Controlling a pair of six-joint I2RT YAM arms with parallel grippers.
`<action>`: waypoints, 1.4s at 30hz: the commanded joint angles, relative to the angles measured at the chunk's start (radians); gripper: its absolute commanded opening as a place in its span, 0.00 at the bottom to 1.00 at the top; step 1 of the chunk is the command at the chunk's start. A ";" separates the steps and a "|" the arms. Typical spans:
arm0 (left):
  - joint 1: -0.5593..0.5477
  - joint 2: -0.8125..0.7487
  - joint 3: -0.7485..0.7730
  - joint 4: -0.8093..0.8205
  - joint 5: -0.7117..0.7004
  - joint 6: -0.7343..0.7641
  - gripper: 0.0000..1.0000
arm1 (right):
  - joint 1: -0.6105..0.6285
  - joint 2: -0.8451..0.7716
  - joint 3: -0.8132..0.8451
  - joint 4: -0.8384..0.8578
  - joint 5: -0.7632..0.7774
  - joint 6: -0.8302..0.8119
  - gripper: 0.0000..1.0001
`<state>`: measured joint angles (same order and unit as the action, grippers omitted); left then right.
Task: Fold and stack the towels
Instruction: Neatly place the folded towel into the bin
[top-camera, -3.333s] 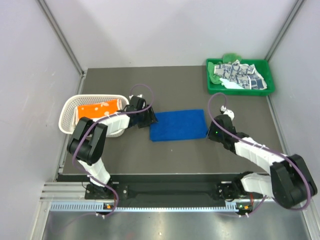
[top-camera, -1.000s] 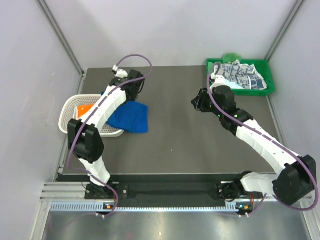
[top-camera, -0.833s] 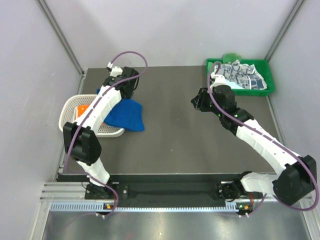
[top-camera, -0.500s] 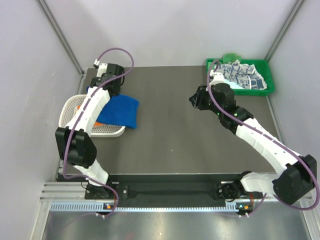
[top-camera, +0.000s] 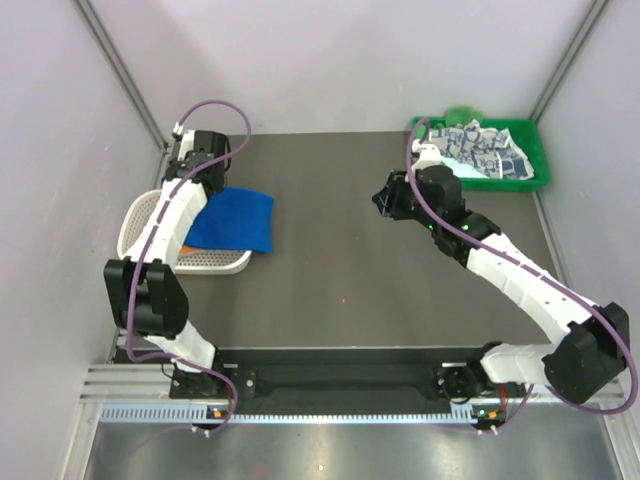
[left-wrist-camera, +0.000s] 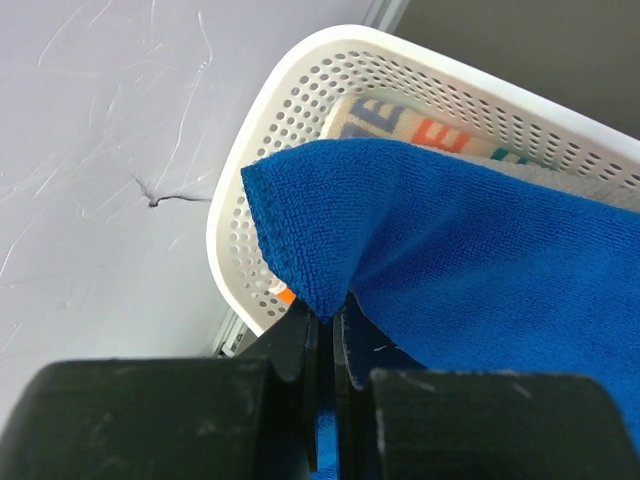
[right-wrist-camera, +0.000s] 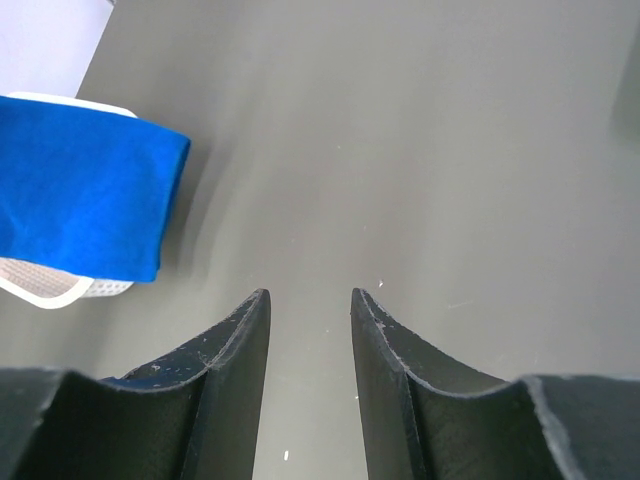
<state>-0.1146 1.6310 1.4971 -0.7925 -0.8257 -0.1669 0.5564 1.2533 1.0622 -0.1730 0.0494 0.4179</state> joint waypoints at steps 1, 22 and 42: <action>0.033 -0.056 -0.006 0.062 -0.001 0.030 0.00 | 0.020 0.005 0.050 0.017 0.015 -0.013 0.38; 0.200 0.113 -0.018 0.026 0.062 -0.085 0.06 | 0.033 0.040 0.015 0.020 0.033 -0.031 0.38; 0.201 -0.089 -0.069 0.051 0.334 -0.193 0.52 | 0.033 0.031 -0.008 0.021 0.063 -0.039 0.38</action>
<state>0.0845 1.6802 1.4490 -0.7681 -0.6323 -0.3077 0.5697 1.2991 1.0599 -0.1722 0.0834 0.3927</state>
